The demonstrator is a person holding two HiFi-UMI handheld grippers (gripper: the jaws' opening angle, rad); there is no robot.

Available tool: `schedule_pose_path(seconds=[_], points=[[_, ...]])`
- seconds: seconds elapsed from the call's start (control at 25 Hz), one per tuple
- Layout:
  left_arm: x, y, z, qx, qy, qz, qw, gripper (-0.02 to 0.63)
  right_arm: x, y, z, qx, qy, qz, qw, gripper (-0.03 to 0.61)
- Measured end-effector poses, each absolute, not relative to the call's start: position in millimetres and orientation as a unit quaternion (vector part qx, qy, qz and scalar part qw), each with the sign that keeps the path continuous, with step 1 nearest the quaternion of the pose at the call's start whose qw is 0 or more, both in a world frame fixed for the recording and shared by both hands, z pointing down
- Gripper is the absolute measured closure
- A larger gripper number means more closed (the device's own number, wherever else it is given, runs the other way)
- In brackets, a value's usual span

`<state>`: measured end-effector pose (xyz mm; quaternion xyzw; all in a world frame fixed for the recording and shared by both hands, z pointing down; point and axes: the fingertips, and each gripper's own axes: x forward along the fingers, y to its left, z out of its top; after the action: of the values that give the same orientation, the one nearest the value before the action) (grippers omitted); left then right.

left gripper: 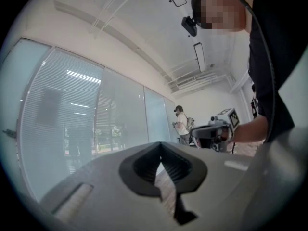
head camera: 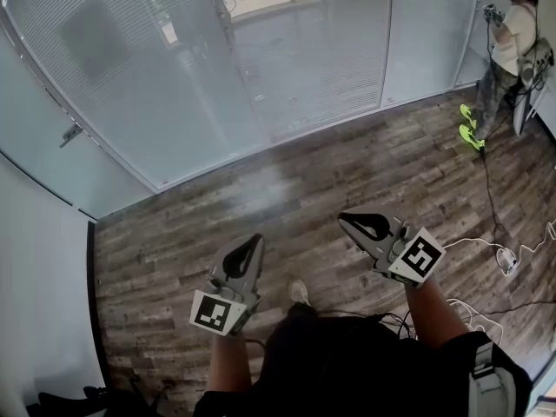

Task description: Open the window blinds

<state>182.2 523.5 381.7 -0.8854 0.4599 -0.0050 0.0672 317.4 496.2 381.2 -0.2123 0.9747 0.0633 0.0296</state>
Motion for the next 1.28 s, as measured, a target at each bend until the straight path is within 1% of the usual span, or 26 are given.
schedule_pose_path(seconds=[0.16,0.4,1.28], points=[[164,499,383,-0.887,0.457,-0.005,0.066,0.609,297,467,372,-0.215,0.972,0.085,0.037,0.572],[136,460,375,-0.886,0.459,0.001,0.072,0.609,262,428,371,-0.204,0.976,0.074,0.032,0.572],[39,357,398,-0.896,0.442,0.000,0.044,0.609,158,321,373,-0.215,0.972,0.093,0.013,0.572]])
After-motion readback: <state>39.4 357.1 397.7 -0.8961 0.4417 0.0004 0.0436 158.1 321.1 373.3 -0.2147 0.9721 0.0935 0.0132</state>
